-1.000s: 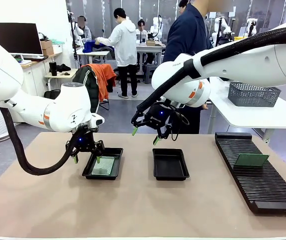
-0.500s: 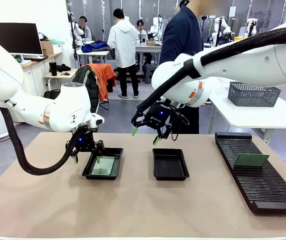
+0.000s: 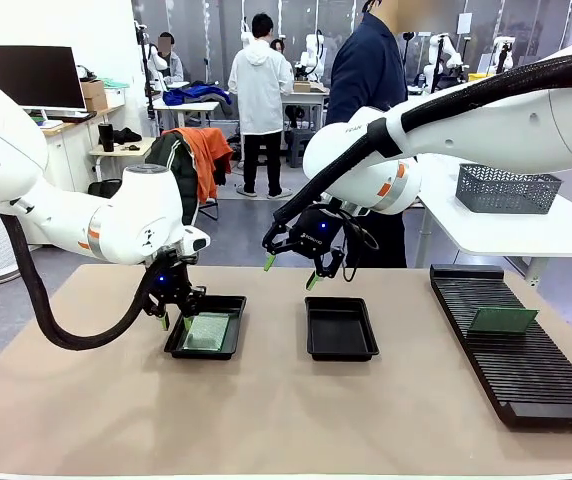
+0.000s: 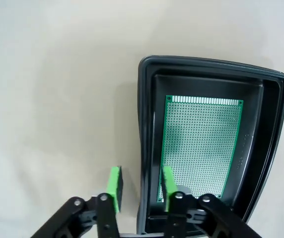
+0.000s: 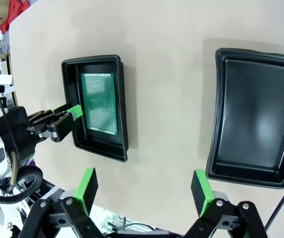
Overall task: Inspect and transfer BCBs to ESD trays.
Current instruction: Pick up the ESD tray and place it on the left side of the table.
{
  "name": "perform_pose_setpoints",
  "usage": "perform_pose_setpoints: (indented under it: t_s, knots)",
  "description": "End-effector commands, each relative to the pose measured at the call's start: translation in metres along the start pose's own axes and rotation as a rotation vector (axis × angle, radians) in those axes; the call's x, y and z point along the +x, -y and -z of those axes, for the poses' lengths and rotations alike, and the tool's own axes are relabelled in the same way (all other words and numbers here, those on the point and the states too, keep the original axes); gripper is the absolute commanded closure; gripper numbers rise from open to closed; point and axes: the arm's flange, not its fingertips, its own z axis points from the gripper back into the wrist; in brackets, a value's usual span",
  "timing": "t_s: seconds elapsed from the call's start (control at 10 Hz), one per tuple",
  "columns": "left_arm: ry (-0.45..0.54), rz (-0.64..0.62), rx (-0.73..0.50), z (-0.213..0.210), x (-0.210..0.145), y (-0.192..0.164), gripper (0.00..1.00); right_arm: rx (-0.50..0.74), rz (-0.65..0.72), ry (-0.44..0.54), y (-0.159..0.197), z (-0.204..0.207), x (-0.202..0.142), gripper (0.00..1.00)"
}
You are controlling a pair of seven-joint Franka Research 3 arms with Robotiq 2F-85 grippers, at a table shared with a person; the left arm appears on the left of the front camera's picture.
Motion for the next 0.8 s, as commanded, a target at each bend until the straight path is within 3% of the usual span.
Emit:
perform_pose_setpoints:
  t_s: [0.0,0.7]
  knots:
    - [0.008,0.031,0.025,-0.0021,0.0019,0.0006,0.97,-0.024,0.014,0.011,-0.0012,0.0016,0.0002,0.00]
    - [0.006,0.008,-0.001,-0.0014,0.0043,0.0032,1.00,-0.024,0.014,0.011,-0.0012,0.0016,0.0002,0.00]
